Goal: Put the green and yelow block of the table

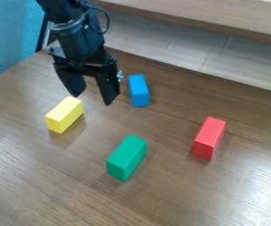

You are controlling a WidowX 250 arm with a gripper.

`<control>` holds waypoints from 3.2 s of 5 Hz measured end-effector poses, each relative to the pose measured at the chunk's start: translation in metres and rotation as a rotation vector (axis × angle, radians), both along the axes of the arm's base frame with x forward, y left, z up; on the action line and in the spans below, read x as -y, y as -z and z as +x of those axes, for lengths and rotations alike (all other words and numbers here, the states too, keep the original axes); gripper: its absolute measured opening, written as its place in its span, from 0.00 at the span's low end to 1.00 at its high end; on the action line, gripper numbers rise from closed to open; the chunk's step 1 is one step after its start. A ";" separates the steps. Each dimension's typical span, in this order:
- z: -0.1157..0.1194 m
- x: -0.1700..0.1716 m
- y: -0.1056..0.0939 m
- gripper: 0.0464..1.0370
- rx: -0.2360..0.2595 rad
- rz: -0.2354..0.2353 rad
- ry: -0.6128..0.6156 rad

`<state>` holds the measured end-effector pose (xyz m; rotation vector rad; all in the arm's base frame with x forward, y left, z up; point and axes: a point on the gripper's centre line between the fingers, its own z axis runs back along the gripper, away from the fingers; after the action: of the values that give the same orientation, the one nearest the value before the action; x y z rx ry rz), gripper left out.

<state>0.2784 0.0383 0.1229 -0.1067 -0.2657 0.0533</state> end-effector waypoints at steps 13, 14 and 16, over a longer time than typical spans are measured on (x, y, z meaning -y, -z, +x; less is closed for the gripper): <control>0.001 0.023 0.053 0.56 -0.083 -0.007 -0.010; 0.003 -0.004 0.040 0.56 -0.074 -0.011 -0.044; 0.001 -0.051 0.030 0.56 -0.056 0.006 -0.118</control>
<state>0.2799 0.0892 0.0925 -0.0835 -0.2157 0.1727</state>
